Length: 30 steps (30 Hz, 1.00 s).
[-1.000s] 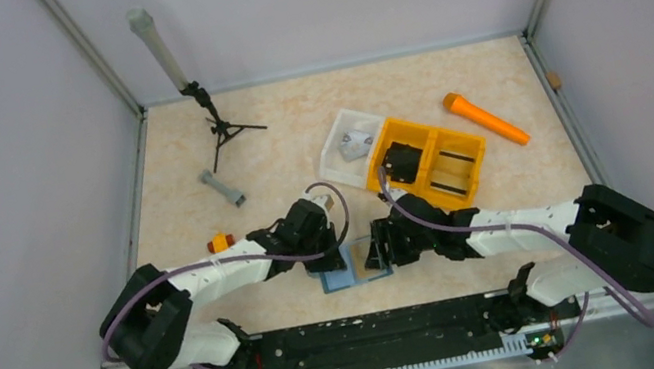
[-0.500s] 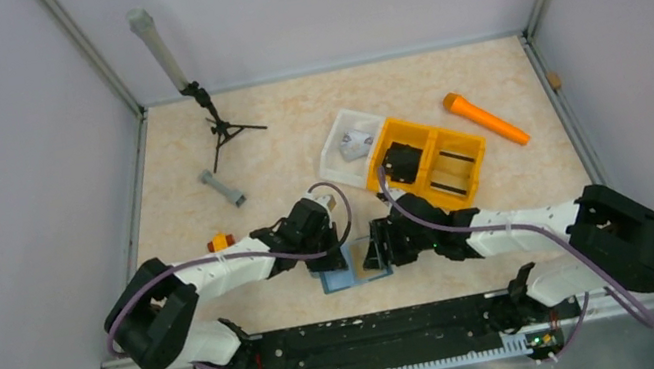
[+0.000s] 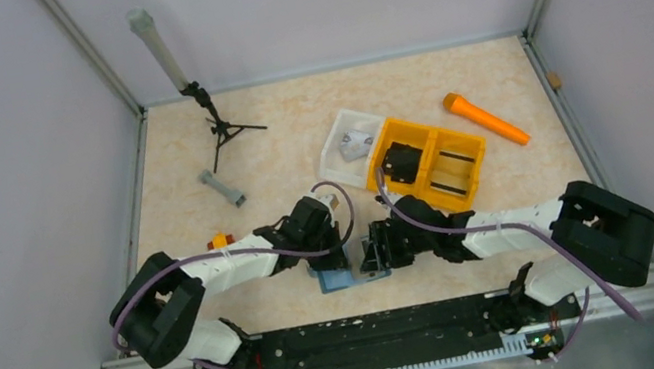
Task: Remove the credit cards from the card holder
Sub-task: Remove the credit card from the card holder.
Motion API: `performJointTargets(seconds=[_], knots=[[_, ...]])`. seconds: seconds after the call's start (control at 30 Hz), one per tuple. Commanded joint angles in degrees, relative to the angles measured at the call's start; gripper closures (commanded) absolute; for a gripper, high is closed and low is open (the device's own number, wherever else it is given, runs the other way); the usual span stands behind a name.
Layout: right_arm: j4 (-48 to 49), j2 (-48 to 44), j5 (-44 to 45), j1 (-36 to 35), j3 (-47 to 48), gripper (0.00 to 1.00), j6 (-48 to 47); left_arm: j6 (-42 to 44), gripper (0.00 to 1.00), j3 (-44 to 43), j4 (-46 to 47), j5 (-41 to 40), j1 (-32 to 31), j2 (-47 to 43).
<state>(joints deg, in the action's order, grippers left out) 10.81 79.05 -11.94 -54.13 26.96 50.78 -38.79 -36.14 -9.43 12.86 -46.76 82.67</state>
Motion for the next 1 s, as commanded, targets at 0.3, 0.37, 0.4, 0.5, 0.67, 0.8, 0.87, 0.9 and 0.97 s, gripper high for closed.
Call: performJointTargets(seconds=[0.3, 0.37, 0.4, 0.5, 0.67, 0.8, 0.87, 0.9, 0.97], knots=[[0.16, -1.86, -0.53, -0.22, 4.20, 0.53, -2.07, 1.17, 0.96, 0.19, 1.26, -0.56, -0.28, 1.87], [-1.12, -0.98, -0.51, -0.31, 5.52, 0.52, -2.67, 1.17, 0.96, 0.28, 1.19, -0.56, -0.26, 1.83], [-1.81, -0.55, -0.46, -0.36, 6.19, 0.52, -2.91, 1.18, 0.96, 0.26, 1.22, -0.60, -0.19, 1.81], [-0.71, 0.54, -1.72, -0.45, 6.68, 0.54, -3.04, 1.21, 0.96, 0.30, 1.09, -0.65, -0.30, 1.56], [2.09, 1.59, -3.21, -0.63, 6.69, 0.58, -2.12, 1.12, 0.96, 0.26, 0.52, -1.04, -0.28, 1.06], [5.59, 1.97, -4.94, -0.81, 6.46, 0.63, -1.91, 0.92, 0.96, 0.67, -1.21, -2.63, -0.22, -1.93], [6.32, 2.24, -5.44, -1.18, 6.86, 0.64, -2.19, 0.90, 0.95, 0.65, -2.85, -3.70, -0.22, -4.39], [6.25, 2.50, -5.46, -1.43, 7.30, 0.64, -2.47, 0.95, 0.95, 0.64, -3.71, -4.25, -0.22, -5.31], [6.24, 3.21, -5.54, -1.89, 8.01, 0.64, -2.99, 0.90, 0.93, 0.42, -5.40, -5.38, -0.11, -6.93]])
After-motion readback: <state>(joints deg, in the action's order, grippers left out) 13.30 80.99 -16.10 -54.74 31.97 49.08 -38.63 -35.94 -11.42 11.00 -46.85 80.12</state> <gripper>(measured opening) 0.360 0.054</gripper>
